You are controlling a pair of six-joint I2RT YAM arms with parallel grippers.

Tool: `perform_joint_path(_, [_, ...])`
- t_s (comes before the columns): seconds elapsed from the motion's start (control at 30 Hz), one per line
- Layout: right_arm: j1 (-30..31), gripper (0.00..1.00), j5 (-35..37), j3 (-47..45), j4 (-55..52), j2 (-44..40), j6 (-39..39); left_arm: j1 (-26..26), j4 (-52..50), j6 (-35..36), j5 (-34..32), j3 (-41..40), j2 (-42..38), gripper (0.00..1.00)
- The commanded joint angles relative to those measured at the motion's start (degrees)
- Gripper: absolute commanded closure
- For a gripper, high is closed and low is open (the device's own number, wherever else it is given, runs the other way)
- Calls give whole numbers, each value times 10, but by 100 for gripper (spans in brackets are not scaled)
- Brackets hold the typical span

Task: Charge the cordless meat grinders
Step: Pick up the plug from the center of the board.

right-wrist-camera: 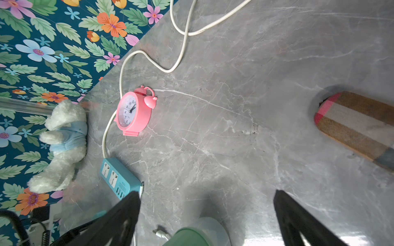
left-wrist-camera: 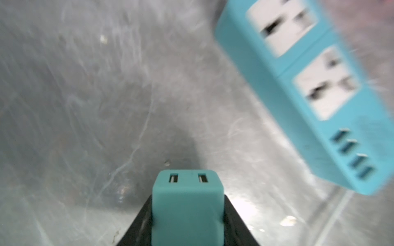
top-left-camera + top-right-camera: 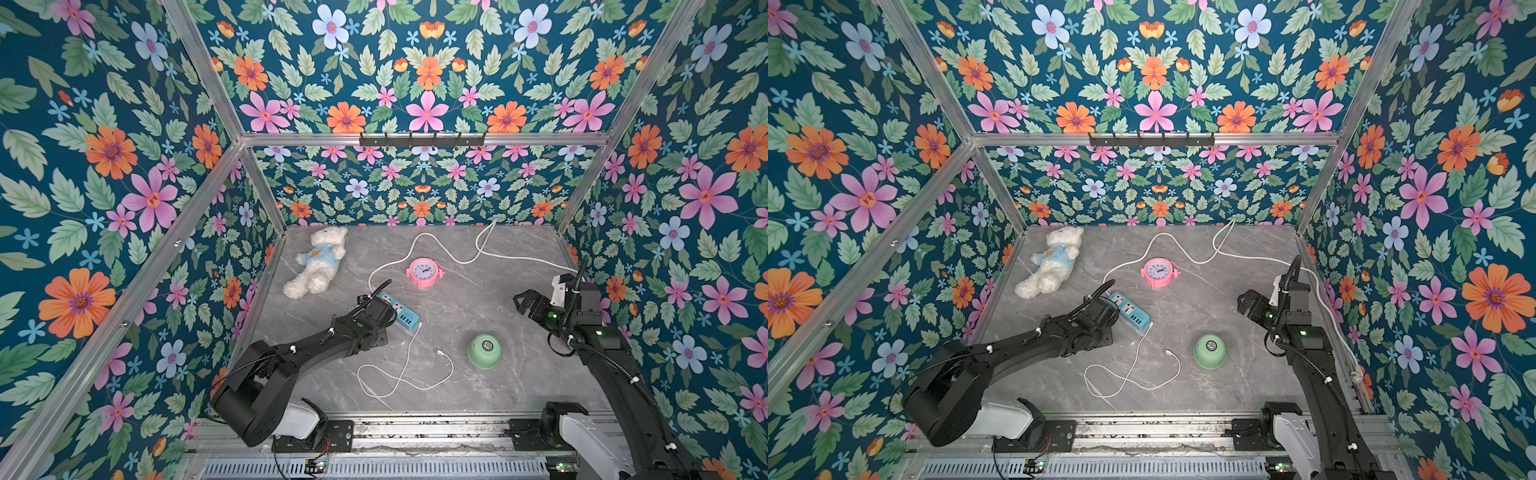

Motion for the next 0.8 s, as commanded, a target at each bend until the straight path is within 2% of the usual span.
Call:
perform_joint_path(0.0, [6,2,-39,40,-39,13,1,-3,114,113,-6,-15,-48,88])
perform_joint_path(0.1, [48,4,-70,100,-78,46,10,-11,256,248,32,-58,-110,89])
perform_joint_path(0.2, [127,5,-90,178,-127,94,9,-16,395,394,97,-111,-161,90])
perform_joint_path(0.33, [219,7,-139,281,-181,174,15,-16,484,527,176,-144,-187,93])
perform_joint_path(0.43, [274,9,-173,346,-203,231,18,-17,501,572,222,-145,-186,95])
perform_joint_path(0.6, [333,15,-221,391,-172,305,34,-18,533,594,275,-148,-182,95])
perform_joint_path(0.77, [374,22,-216,447,-189,383,7,-21,524,601,299,-139,-175,95])
